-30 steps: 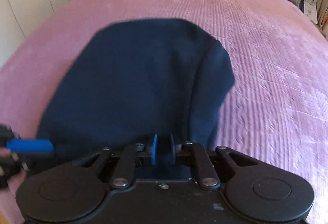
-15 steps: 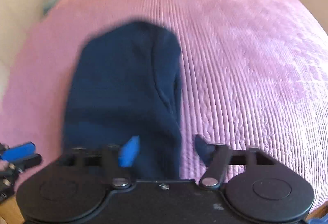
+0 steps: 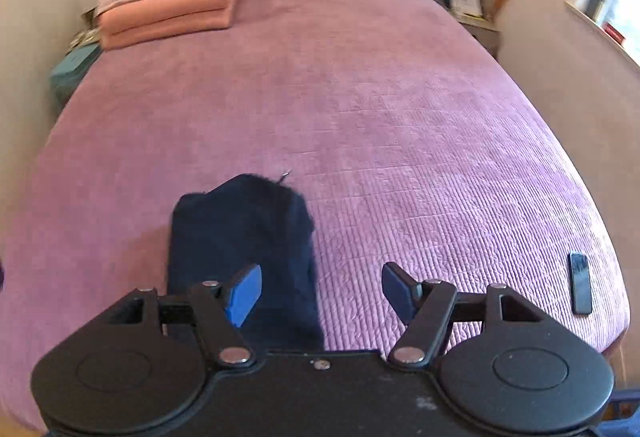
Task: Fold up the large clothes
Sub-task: 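Open both tools and lift them off the folded hoodie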
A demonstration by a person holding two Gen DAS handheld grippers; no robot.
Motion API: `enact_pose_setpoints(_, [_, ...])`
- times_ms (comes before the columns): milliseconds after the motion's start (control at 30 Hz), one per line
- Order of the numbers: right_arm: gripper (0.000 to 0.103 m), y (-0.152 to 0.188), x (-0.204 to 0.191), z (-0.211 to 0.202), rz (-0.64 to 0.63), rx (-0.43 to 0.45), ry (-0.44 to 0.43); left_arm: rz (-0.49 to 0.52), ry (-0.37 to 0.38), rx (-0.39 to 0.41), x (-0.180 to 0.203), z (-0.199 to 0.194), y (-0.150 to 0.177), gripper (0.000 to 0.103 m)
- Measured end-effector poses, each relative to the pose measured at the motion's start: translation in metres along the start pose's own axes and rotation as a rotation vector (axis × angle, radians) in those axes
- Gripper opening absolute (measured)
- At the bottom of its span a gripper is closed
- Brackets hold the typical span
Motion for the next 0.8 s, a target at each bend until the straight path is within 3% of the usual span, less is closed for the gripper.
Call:
enact_pose_setpoints(133, [0.079, 0.018, -0.016, -0.025, -0.061, 0.002, -0.016, -0.093, -0.069, -0.063, -0.021, 0.002, -0.005, 0.103])
enact_pose_setpoints(300, [0.079, 0.028, -0.03, -0.033, -0.052, -0.039, -0.061, -0.055, -0.145, -0.112, -0.026, 0.006, -0.004, 0.103])
enact_pose_setpoints(800, [0.079, 0.027, -0.035, -0.013, -0.053, -0.059, -0.05, -0.027, -0.197, -0.195, -0.027, 0.035, 0.007, 0.102])
Point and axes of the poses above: each gripper's, at about its wrist camera, not at the fingertips, and z roughly the way its jaws point, x to its right, y to its underside, the point moved 1 cm from there along z, roughly the way its jaws point, and after that the axes turned 3 degrees about x, right-handed, at the moved point
